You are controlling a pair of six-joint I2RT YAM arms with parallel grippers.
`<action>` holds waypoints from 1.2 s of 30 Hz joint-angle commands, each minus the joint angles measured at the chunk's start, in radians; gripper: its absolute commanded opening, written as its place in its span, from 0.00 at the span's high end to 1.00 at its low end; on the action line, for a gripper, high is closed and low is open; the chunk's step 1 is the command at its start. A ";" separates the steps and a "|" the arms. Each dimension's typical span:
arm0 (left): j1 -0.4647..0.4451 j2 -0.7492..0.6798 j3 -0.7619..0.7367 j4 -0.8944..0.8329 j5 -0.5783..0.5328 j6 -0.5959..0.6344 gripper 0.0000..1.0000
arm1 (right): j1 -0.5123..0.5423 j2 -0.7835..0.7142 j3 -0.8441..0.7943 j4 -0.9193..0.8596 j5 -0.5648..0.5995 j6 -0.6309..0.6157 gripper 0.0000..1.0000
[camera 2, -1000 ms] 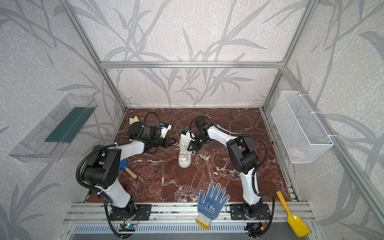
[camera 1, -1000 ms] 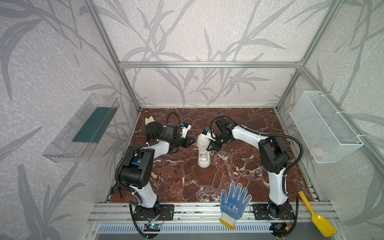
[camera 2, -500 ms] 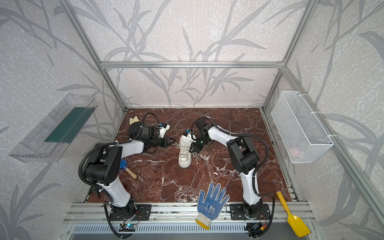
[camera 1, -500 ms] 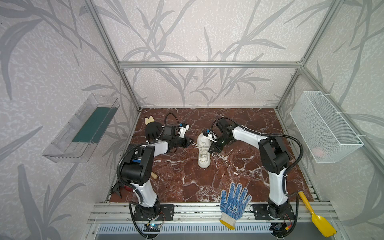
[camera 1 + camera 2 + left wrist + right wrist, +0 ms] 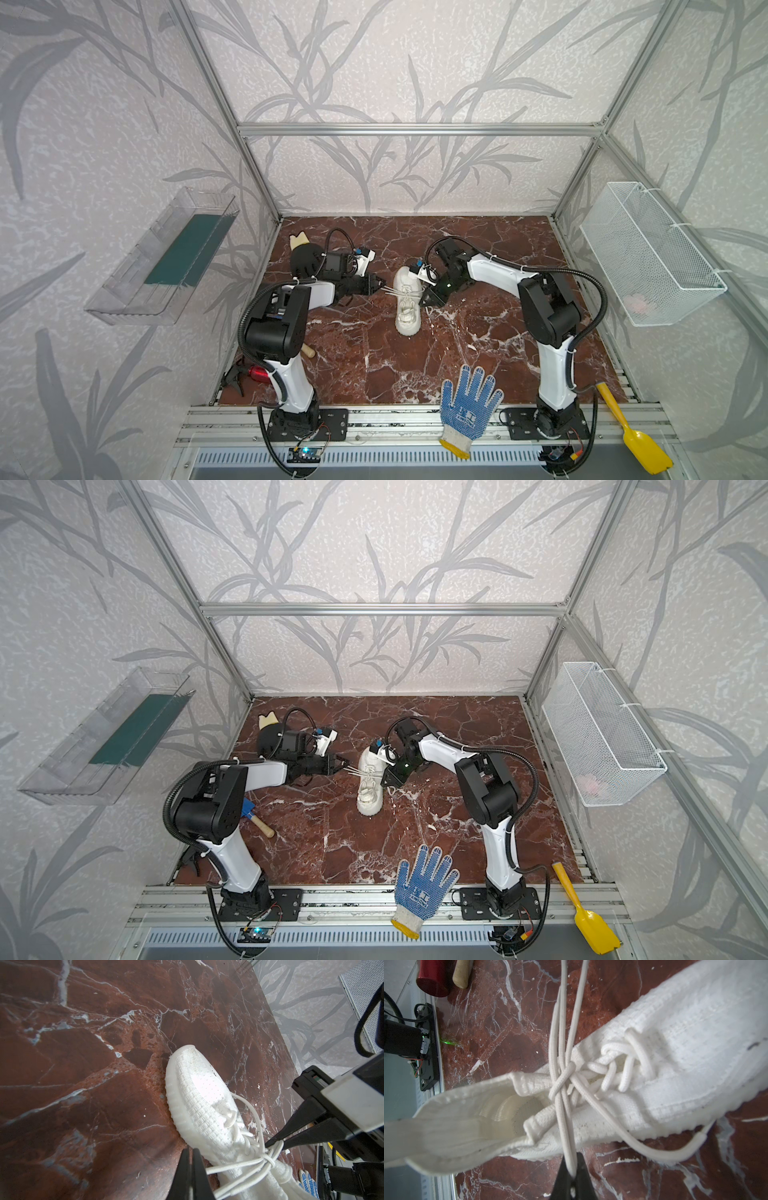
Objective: Tie the shoes
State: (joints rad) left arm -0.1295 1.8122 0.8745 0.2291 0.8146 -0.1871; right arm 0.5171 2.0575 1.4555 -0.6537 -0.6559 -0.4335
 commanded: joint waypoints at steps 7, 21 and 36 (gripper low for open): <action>0.062 0.000 0.008 0.071 -0.083 -0.031 1.00 | -0.032 -0.054 -0.062 -0.090 0.035 0.012 1.00; 0.070 -0.042 0.007 0.100 -0.121 -0.078 1.00 | -0.030 -0.062 -0.070 -0.083 0.008 0.015 1.00; 0.046 -0.005 -0.016 0.196 -0.067 -0.151 1.00 | -0.004 -0.049 -0.035 -0.101 -0.004 0.007 1.00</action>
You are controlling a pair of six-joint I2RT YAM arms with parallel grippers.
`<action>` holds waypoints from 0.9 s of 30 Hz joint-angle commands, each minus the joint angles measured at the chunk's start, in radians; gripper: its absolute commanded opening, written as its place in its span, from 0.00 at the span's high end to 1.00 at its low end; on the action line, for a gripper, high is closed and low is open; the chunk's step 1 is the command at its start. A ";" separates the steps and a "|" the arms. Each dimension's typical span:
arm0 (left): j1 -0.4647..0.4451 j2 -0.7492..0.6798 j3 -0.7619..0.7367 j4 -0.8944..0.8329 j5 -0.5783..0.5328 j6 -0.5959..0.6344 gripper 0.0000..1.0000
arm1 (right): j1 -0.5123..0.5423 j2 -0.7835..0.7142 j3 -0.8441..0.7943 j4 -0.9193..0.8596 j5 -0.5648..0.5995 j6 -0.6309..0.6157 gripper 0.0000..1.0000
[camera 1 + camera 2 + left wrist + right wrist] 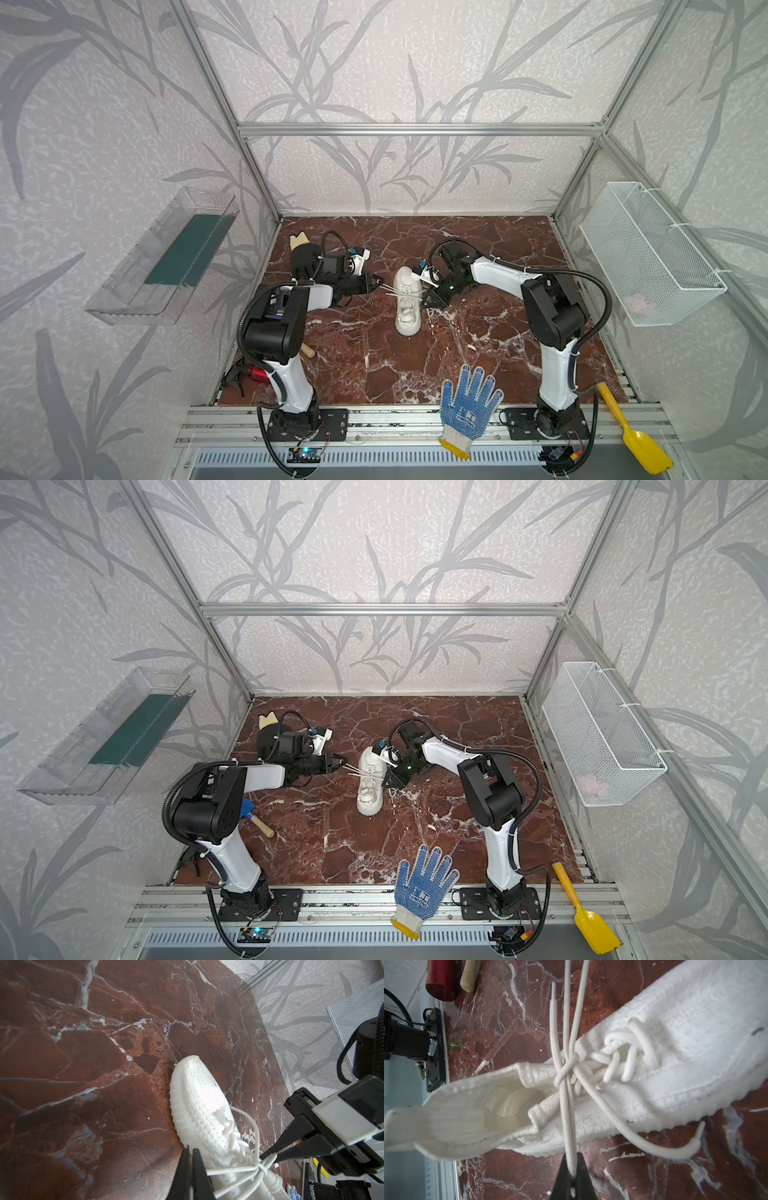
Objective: Tie the shoes
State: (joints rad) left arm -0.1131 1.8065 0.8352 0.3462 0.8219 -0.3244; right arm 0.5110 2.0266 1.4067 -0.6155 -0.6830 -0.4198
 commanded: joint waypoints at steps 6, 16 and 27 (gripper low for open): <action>-0.011 -0.045 -0.004 0.146 -0.056 -0.051 0.61 | 0.009 -0.022 0.058 -0.142 0.022 0.017 0.66; -0.010 -0.162 -0.093 0.162 -0.110 -0.099 0.41 | -0.038 -0.094 0.062 -0.197 0.082 0.036 0.53; -0.072 -0.211 -0.205 0.165 -0.118 -0.146 0.44 | -0.041 -0.123 0.115 -0.178 0.125 0.092 0.55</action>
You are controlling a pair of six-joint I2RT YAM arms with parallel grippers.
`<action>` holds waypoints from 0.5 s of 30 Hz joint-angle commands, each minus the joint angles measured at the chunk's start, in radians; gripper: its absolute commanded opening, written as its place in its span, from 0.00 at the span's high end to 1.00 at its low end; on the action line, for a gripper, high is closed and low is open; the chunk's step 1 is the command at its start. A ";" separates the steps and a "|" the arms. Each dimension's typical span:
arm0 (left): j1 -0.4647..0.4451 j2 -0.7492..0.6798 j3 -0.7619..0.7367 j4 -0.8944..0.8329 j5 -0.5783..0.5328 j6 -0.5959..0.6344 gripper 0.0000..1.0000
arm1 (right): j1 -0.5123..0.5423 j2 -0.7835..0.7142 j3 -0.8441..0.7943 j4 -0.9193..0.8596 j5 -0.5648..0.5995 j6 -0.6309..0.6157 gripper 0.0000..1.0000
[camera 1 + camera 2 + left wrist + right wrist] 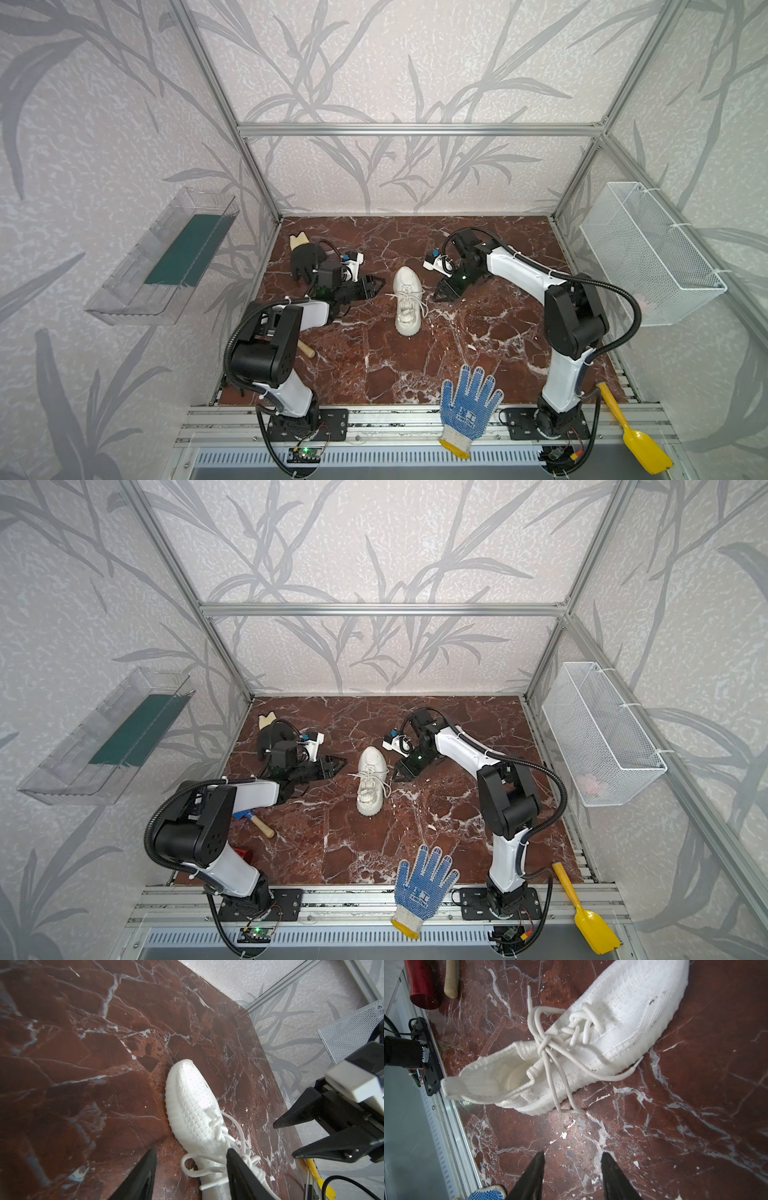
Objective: Tie the shoes
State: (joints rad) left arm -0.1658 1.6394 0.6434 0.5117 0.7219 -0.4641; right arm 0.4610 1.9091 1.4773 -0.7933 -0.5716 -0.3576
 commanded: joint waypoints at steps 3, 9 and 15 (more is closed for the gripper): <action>-0.033 -0.033 -0.028 0.056 -0.015 -0.043 0.46 | 0.028 0.033 0.091 0.005 0.014 0.044 0.57; -0.049 -0.020 -0.052 0.102 -0.009 -0.080 0.48 | 0.070 0.110 0.173 0.012 -0.016 0.060 0.59; -0.052 -0.038 -0.089 0.102 0.004 -0.087 0.47 | 0.094 0.160 0.234 -0.002 -0.026 0.055 0.60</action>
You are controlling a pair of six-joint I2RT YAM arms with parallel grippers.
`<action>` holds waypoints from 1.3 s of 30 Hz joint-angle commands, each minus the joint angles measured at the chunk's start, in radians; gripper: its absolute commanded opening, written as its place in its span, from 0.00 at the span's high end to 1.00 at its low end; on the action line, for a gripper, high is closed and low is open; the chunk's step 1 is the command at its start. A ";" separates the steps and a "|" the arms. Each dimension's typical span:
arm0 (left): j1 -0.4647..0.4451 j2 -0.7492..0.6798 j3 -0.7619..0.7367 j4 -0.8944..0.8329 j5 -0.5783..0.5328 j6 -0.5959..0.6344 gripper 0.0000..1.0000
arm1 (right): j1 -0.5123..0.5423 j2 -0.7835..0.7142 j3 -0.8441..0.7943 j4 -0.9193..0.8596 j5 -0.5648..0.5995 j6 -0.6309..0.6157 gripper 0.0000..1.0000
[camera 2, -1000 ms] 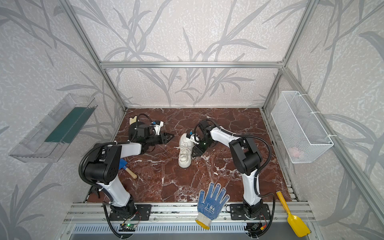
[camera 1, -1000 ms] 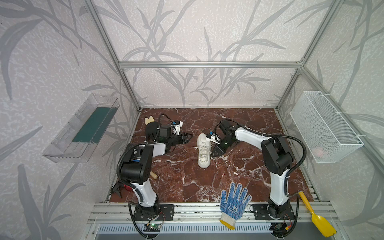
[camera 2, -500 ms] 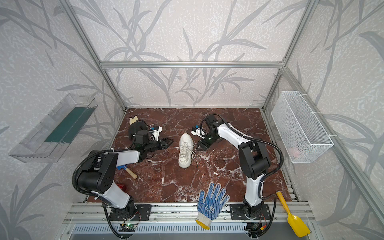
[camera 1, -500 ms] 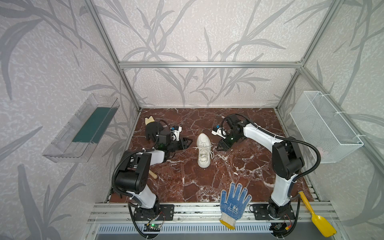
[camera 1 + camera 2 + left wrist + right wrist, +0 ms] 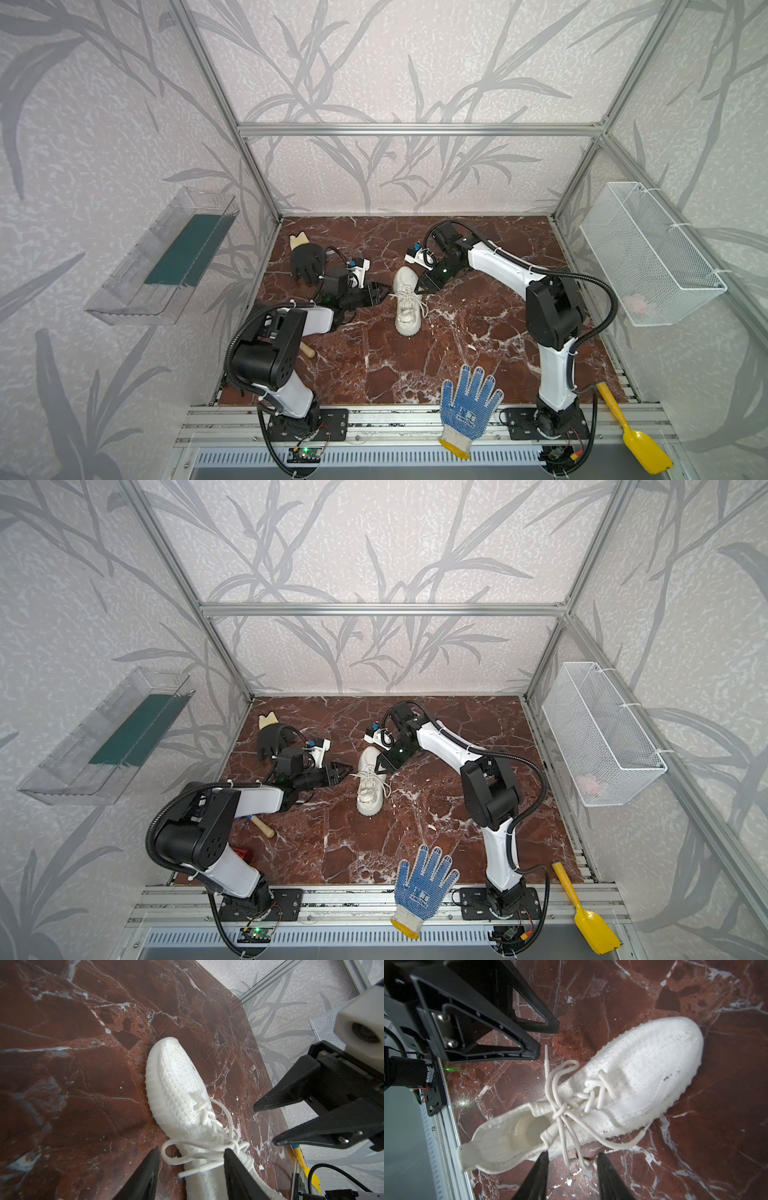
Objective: Tie the shoes
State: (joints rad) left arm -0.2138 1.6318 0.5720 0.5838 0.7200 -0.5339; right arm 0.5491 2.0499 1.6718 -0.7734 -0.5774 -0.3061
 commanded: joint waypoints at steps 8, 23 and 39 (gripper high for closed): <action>-0.006 0.016 -0.014 0.124 0.074 -0.072 0.44 | 0.016 0.048 0.079 -0.027 -0.040 -0.003 0.61; -0.014 0.065 -0.014 0.176 0.116 -0.115 0.52 | 0.017 0.064 0.110 -0.053 -0.047 -0.014 0.62; -0.015 0.022 -0.043 0.155 0.114 -0.113 0.89 | 0.060 0.124 0.163 -0.056 -0.004 0.009 0.66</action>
State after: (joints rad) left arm -0.2256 1.6878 0.5415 0.7265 0.8303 -0.6483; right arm 0.5941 2.1452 1.8095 -0.8040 -0.5987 -0.3061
